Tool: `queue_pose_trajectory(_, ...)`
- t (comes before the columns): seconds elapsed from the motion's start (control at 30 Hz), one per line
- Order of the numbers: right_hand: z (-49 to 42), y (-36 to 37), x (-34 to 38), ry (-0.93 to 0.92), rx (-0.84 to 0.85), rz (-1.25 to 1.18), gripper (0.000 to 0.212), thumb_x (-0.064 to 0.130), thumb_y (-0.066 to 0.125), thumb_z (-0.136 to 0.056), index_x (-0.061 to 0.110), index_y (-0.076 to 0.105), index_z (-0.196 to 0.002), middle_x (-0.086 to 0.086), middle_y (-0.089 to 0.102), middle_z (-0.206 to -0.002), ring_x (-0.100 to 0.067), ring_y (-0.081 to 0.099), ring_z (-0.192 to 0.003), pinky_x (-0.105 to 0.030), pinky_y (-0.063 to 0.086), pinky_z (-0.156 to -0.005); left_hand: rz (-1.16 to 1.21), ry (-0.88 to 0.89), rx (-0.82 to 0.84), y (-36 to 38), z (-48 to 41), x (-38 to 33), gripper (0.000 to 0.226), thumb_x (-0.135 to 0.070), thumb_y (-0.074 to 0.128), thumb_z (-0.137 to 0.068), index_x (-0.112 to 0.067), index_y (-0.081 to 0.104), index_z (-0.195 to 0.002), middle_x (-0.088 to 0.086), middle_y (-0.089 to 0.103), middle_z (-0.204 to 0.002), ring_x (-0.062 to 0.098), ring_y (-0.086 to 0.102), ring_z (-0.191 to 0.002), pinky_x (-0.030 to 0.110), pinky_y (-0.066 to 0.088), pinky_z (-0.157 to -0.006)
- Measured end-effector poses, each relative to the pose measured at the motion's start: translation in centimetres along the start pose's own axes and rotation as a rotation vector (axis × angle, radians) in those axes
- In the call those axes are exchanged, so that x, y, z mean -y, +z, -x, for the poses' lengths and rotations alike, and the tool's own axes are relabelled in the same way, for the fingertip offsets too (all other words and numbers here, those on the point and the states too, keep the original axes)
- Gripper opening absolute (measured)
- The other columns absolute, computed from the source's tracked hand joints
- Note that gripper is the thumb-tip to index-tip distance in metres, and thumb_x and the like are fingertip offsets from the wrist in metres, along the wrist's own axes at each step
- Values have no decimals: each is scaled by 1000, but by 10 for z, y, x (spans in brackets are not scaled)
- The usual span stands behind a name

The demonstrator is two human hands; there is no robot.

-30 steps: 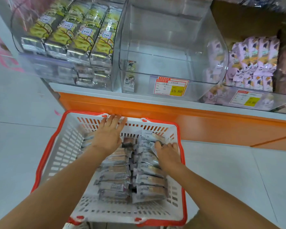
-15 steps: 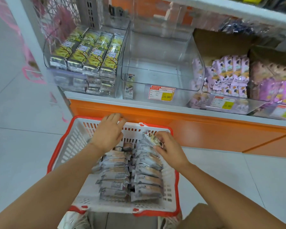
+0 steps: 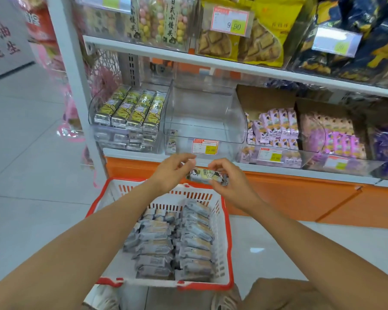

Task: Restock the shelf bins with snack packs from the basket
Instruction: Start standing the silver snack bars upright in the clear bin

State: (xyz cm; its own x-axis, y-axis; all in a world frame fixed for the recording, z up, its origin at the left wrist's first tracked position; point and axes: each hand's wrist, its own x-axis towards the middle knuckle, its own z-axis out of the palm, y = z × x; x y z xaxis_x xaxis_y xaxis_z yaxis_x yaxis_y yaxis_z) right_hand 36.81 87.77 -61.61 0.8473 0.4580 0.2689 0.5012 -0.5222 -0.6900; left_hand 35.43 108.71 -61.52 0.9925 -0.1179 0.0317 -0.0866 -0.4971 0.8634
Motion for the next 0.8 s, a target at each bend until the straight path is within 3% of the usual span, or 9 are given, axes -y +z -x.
queue_pose_trajectory(0.07,1,-3,6,-32,3,-5,31,6,67,-86,17,56,-113,11,59,-109,3,54,-106,-12,43,-90,81,-31,69,3,3,-7,30,-31,51,-101,-10,68,-114,-7,61,-80,1,56,-71,20,42,-72)
queue_pose_trajectory(0.13,1,-4,7,-40,-8,-18,30,4,67,-86,15,57,-112,9,60,-109,2,54,-106,-12,42,-90,157,-63,98,3,7,-8,30,-28,54,-100,-4,71,-100,-5,55,-67,0,49,-58,16,41,-62)
queue_pose_trajectory(0.27,-1,0,5,-64,-146,85,34,10,71,-84,18,57,-113,5,55,-115,-5,49,-110,-13,37,-93,259,-152,198,0,12,-6,24,-24,59,-98,-7,74,-107,-1,66,-74,5,53,-63,15,40,-60)
queue_pose_trajectory(0.37,-1,5,10,26,-245,-7,29,10,71,-84,17,56,-108,3,53,-103,-3,49,-92,-9,38,-81,362,-198,185,0,14,-8,23,-18,63,-95,1,72,-102,8,60,-77,10,49,-63,19,41,-62)
queue_pose_trajectory(0.5,-2,10,19,40,-110,-172,19,13,64,-92,17,58,-109,1,59,-94,-4,54,-86,-14,42,-75,548,-253,80,1,10,-18,8,-11,70,-88,-4,67,-91,9,62,-75,16,57,-63,34,53,-76)
queue_pose_trajectory(0.63,-7,8,23,56,-96,-234,35,21,72,-87,25,55,-117,2,59,-97,-4,54,-86,-14,44,-76,627,-300,15,-2,3,-24,28,-22,77,-83,-2,65,-99,8,72,-80,19,69,-74,35,58,-82)
queue_pose_trajectory(0.8,-25,-4,31,-10,-78,-200,52,16,73,-85,35,48,-127,1,60,-98,-13,57,-88,-20,48,-75,604,-214,-22,-12,-5,-34,22,-26,71,-88,-5,69,-95,6,76,-85,20,73,-79,38,56,-85)
